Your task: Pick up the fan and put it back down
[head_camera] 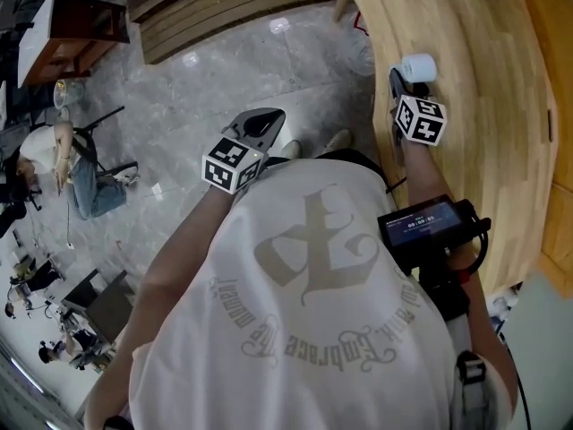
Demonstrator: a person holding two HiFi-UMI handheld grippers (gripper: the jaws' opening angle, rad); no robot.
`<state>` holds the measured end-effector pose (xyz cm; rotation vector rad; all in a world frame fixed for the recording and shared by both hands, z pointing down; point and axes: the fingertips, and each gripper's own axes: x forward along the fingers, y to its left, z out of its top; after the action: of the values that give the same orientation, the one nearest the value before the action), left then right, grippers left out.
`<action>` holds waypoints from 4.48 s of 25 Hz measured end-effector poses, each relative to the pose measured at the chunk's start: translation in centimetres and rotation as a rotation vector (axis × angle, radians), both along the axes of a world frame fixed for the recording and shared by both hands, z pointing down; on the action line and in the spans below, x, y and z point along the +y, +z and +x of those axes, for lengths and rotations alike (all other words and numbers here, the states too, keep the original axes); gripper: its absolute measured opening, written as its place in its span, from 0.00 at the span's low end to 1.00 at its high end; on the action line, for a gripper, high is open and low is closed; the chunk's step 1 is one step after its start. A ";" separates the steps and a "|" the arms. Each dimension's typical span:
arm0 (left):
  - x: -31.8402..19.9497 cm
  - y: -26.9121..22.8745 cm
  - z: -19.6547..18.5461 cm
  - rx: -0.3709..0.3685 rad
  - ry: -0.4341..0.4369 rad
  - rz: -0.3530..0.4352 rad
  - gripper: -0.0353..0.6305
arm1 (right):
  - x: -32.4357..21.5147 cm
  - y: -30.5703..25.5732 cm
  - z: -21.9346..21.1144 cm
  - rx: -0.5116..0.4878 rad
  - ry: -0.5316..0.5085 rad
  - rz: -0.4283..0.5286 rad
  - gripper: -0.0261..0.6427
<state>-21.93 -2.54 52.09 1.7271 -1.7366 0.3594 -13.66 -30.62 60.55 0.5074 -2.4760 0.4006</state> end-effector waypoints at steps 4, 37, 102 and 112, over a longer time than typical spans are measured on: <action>0.2 -0.3 -0.2 -0.001 -0.013 0.000 0.07 | -0.1 0.1 0.1 0.004 0.005 0.007 0.28; -0.4 -1.0 2.1 0.009 0.161 0.060 0.07 | 4.5 -5.8 5.7 -0.102 0.064 0.007 0.26; -2.6 -1.5 15.6 0.076 0.722 0.139 0.07 | 21.6 -10.1 27.2 -0.102 0.519 0.116 0.26; -4.7 -2.0 16.8 0.083 0.742 0.146 0.07 | 19.5 -9.7 28.6 -0.080 0.540 0.104 0.26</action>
<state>-5.14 -7.21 50.09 2.4192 -1.0243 0.4720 14.94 -11.16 50.83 1.2326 -2.4168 0.5074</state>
